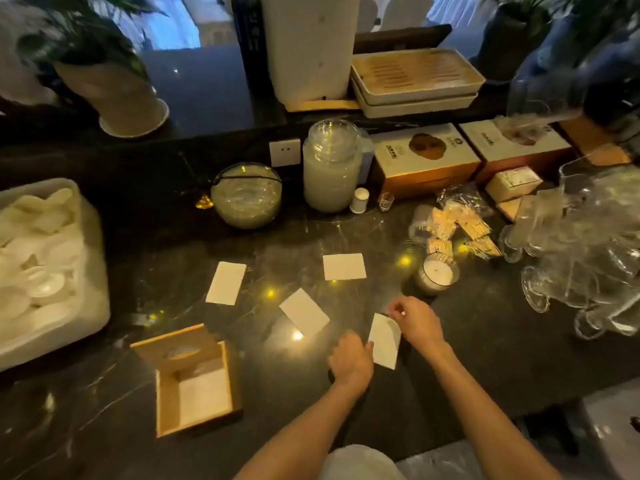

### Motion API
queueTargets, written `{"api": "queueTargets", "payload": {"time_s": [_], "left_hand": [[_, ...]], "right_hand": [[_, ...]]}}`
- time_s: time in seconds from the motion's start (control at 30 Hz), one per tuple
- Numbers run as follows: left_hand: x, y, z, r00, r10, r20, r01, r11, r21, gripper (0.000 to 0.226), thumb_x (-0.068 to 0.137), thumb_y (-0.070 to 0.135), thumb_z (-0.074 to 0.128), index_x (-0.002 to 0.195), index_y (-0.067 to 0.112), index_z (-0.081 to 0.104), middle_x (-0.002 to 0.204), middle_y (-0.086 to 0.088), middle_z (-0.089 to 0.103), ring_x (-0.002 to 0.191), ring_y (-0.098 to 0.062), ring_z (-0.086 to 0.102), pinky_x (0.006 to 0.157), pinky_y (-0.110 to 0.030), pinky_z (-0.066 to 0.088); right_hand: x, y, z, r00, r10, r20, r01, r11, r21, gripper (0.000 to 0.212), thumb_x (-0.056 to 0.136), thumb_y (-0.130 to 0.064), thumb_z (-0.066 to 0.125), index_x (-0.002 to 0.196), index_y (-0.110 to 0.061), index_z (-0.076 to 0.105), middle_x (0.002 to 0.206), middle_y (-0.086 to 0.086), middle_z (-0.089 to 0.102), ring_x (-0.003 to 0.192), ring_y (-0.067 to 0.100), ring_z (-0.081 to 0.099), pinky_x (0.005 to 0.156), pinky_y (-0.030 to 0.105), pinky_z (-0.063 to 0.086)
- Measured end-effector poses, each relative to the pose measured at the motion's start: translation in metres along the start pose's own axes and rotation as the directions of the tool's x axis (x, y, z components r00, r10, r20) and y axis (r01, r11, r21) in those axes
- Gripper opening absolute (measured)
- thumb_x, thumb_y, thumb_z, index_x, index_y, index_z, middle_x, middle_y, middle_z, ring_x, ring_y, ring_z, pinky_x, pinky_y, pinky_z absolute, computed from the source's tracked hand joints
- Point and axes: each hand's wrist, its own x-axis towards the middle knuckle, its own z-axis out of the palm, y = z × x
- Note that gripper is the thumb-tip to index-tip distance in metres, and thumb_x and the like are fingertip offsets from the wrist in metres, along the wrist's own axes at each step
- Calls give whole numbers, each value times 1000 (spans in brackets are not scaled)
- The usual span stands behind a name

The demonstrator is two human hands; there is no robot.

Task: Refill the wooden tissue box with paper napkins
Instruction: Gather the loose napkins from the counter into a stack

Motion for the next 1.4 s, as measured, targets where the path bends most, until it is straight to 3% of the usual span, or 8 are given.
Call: {"api": "queueTargets", "payload": {"time_s": [0.53, 0.7, 0.8, 0.87, 0.97, 1.1, 1.27, 1.4], "left_hand": [[26, -13, 37, 991, -118, 65, 120, 993, -16, 24, 93, 17, 63, 116, 13, 60, 126, -11, 55, 115, -29, 56, 92, -42, 54], [13, -42, 12, 999, 42, 1, -42, 995, -93, 13, 91, 8, 53, 99, 18, 52, 119, -9, 47, 111, -27, 46, 95, -38, 49], [3, -70, -22, 985, 172, -16, -169, 948, -270, 19, 94, 10, 47, 90, 28, 44, 100, -6, 58, 91, -24, 55, 78, -41, 52], [-1, -87, -50, 962, 273, -7, -260, 911, -321, 18, 96, 13, 47, 103, 28, 44, 102, 0, 58, 91, -18, 57, 75, -35, 51], [7, -98, -94, 941, 339, -9, -329, 907, -264, 39, 96, 7, 47, 127, 29, 41, 111, 0, 57, 101, -14, 58, 83, -26, 49], [47, -92, -128, 971, 228, -71, -238, 918, -318, 50, 94, 3, 49, 138, 26, 36, 113, -8, 57, 100, -18, 57, 80, -27, 49], [99, -74, -139, 987, 135, -81, -151, 959, -239, 36, 92, 1, 53, 125, 13, 49, 117, -13, 60, 97, -19, 55, 76, -27, 43], [123, -65, -127, 986, 160, -37, -162, 986, -46, 22, 90, 0, 57, 110, 8, 61, 115, -15, 65, 107, -29, 61, 85, -35, 48]], "right_hand": [[-13, 5, 31, 980, 39, 193, -55, 995, 81, 13, 86, -10, 62, 86, -23, 63, 94, 1, 62, 93, 23, 61, 73, 32, 49], [-32, -21, 48, 972, -31, 234, -10, 985, 173, 41, 85, -14, 69, 123, -20, 54, 92, -1, 62, 85, 16, 60, 67, 26, 47], [-34, -43, 55, 939, -166, 300, 112, 975, 191, 56, 87, -22, 68, 138, -28, 46, 117, -1, 51, 113, 17, 45, 97, 35, 44], [-31, -59, 55, 889, -286, 357, 180, 936, 303, 57, 89, -20, 66, 140, -34, 45, 126, -7, 41, 120, 12, 33, 106, 34, 35], [-22, -84, 56, 842, -419, 340, 239, 855, 461, 35, 88, -17, 67, 119, -30, 64, 120, -12, 56, 111, 8, 49, 97, 29, 46], [-9, -118, 54, 903, -335, 271, 153, 837, 525, 6, 89, -14, 67, 92, -19, 70, 88, -5, 69, 84, 12, 65, 74, 31, 53], [10, -132, 60, 958, -135, 255, -20, 851, 524, 11, 86, -15, 71, 87, -24, 64, 83, -4, 68, 79, 15, 67, 73, 44, 59], [15, -135, 64, 974, -54, 221, -49, 898, 438, 11, 85, -16, 70, 87, -17, 60, 86, 2, 65, 77, 16, 64, 64, 34, 54]]}}
